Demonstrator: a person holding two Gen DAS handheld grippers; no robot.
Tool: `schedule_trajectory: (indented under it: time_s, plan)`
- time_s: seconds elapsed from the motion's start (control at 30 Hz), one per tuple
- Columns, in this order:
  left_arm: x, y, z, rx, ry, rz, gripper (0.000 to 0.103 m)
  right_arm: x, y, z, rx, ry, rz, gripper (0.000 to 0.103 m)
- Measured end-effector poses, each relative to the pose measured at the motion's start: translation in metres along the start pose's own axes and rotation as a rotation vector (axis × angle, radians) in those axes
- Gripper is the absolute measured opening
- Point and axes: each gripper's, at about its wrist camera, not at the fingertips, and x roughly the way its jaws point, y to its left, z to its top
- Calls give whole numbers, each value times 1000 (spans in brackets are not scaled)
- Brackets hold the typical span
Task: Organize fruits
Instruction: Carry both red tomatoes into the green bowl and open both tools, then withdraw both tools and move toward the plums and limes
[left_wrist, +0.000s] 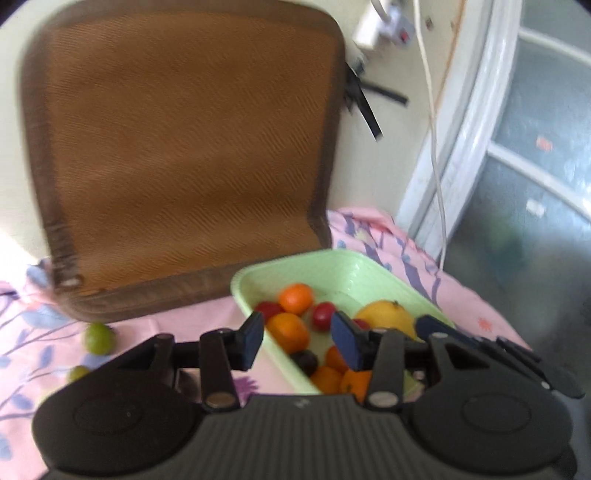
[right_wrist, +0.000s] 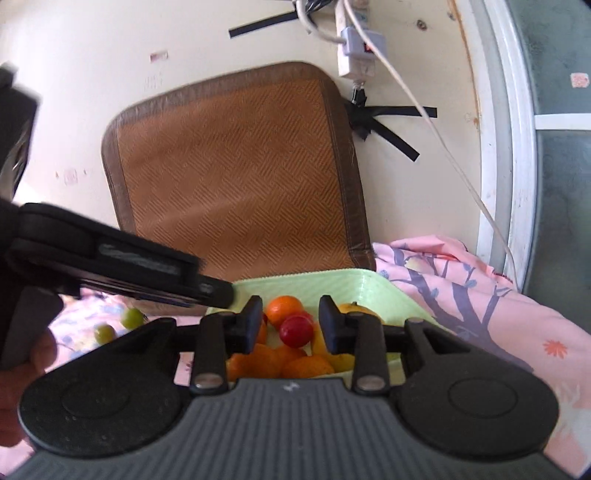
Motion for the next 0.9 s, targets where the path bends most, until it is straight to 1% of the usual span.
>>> schedule_trajectory:
  time_s: [0.07,0.13,0.17,0.23,0.37,0.47,0.57,0.67,0.77,0.9]
  plan:
    - [-22,12,-5,-11,-32,46,42,-9,2,2,15,-5,28,36]
    - [-42,24,-17,-9,-48,123,42,-20,9,-1,26,-1,69,36]
    - [-51,30,-25,-7,-48,174,42,-26,14,-3,33,8,95,36]
    - [-65,40,-43,-13,-34,265,42,-34,25,-9,38,30,132,36]
    - [-82,53,-75,-31,10,367,42,-40,48,-25,44,94,172,36]
    - [-93,56,-95,-25,20,412,43,-41,56,-34,79,156,195,36]
    - [-102,58,-109,-39,27,424,43,-42,63,-40,99,190,197,36]
    - [-108,57,-117,-25,23,456,44,-43,67,-45,106,207,184,36]
    - [-109,59,-122,-38,24,464,45,-44,65,-50,123,221,173,36]
    - [-110,63,-127,-55,25,480,45,-42,59,-52,158,226,181,37]
